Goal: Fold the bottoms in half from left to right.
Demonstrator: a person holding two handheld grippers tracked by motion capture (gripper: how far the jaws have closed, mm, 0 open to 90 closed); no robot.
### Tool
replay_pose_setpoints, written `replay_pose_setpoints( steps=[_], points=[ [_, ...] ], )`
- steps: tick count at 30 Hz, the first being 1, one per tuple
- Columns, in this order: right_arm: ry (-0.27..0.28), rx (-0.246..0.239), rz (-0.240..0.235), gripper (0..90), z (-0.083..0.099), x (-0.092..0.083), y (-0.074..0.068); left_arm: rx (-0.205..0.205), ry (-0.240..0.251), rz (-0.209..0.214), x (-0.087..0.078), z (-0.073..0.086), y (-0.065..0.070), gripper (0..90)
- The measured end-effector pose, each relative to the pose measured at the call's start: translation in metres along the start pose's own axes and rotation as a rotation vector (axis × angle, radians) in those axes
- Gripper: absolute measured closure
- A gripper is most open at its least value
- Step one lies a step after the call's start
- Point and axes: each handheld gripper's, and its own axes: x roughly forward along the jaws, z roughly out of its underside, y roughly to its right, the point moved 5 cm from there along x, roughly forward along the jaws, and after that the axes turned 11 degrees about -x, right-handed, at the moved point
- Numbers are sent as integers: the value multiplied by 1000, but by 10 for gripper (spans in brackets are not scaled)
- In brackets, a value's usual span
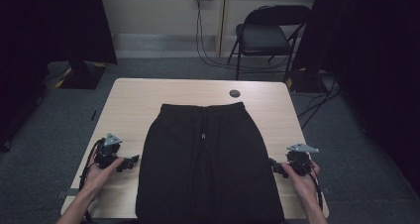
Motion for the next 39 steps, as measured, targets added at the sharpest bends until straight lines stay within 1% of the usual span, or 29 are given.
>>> replay_pose_setpoints(
  steps=[3, 5, 6, 8, 10, 11, 12, 13, 15, 17, 18, 19, 21, 22, 23, 24, 25, 26, 27, 28, 29, 30, 31, 32, 33, 35, 37, 38, 39],
  points=[
    [1, 1, 1, 109, 0, 0, 0, -8, -7, -9, -1, -1, -1, 25],
    [1, 3, 2, 123, 0, 0, 0, -20, -2, -19, -4, -1, -2, 107],
    [0, 6, 5, 145, -1, -1, 0, -20, -3, -18, -5, -1, -3, 107],
    [6, 43, -9, 159, -1, -2, 1, -24, -3, -13, -10, -1, -5, 170],
    [7, 43, -27, 170, -2, -3, 0, -32, 4, 4, -13, -1, -5, 154],
    [4, 38, -33, 168, -4, -5, -1, -27, 10, -1, -16, -2, -5, 168],
    [24, 37, -24, 172, -6, -8, -2, -16, 20, -17, -19, -4, -5, 184],
    [41, 30, -26, 176, -10, -11, -3, -5, 29, -16, -22, -5, -3, 187],
    [82, 23, -10, 179, -20, -22, -5, 1, 45, -1, -30, -7, 1, 199],
    [133, -6, -15, 208, -33, -37, -14, 8, 87, 66, -42, -12, 13, 221],
    [133, -6, -15, 208, -33, -37, -14, 8, 87, 66, -42, -12, 13, 240],
    [151, -21, -26, 216, -38, -42, -19, 19, 101, 84, -45, -15, 19, 240],
    [176, -56, -50, 228, -48, -52, -31, 63, 112, 80, -51, -22, 32, 282],
    [203, -94, -79, 243, -61, -59, -45, 87, 116, 86, -53, -26, 40, 297],
    [203, -94, -79, 243, -61, -59, -45, 114, 118, 99, -54, -30, 48, 297],
    [227, -127, -118, 252, -75, -63, -62, 125, 113, 117, -53, -34, 56, 340],
    [227, -127, -118, 252, -75, -63, -62, 133, 103, 134, -51, -37, 64, 340],
    [240, -182, -158, 274, -90, -62, -82, 151, 90, 154, -48, -41, 71, 375],
    [240, -182, -158, 274, -90, -62, -82, 171, 75, 172, -44, -44, 78, 375],
    [246, -200, -187, 296, -97, -60, -92, 191, 57, 175, -39, -46, 84, 408],
    [251, -222, -211, 321, -104, -57, -103, 204, 42, 191, -34, -48, 89, 426],
    [255, -241, -235, 339, -110, -54, -113, 197, 32, 219, -28, -48, 92, 451],
    [257, -257, -260, 358, -115, -49, -124, 192, 28, 228, -23, -48, 94, 493],
    [240, -290, -330, 434, -122, -36, -147, 179, 4, 256, -11, -44, 97, 512],
    [240, -290, -330, 434, -122, -36, -147, 179, 4, 256, -11, -44, 97, 524],
    [201, -342, -382, 443, -123, -20, -169, 184, -52, 262, -2, -36, 100, 546],
    [146, -375, -428, 478, -121, -3, -189, 229, -90, 250, 3, -30, 103, 563],
    [104, -401, -451, 485, -118, 14, -203, 222, -94, 248, 5, -28, 103, 584],
    [104, -401, -451, 485, -118, 14, -203, 210, -99, 256, 6, -26, 102, 584]
  ],
)
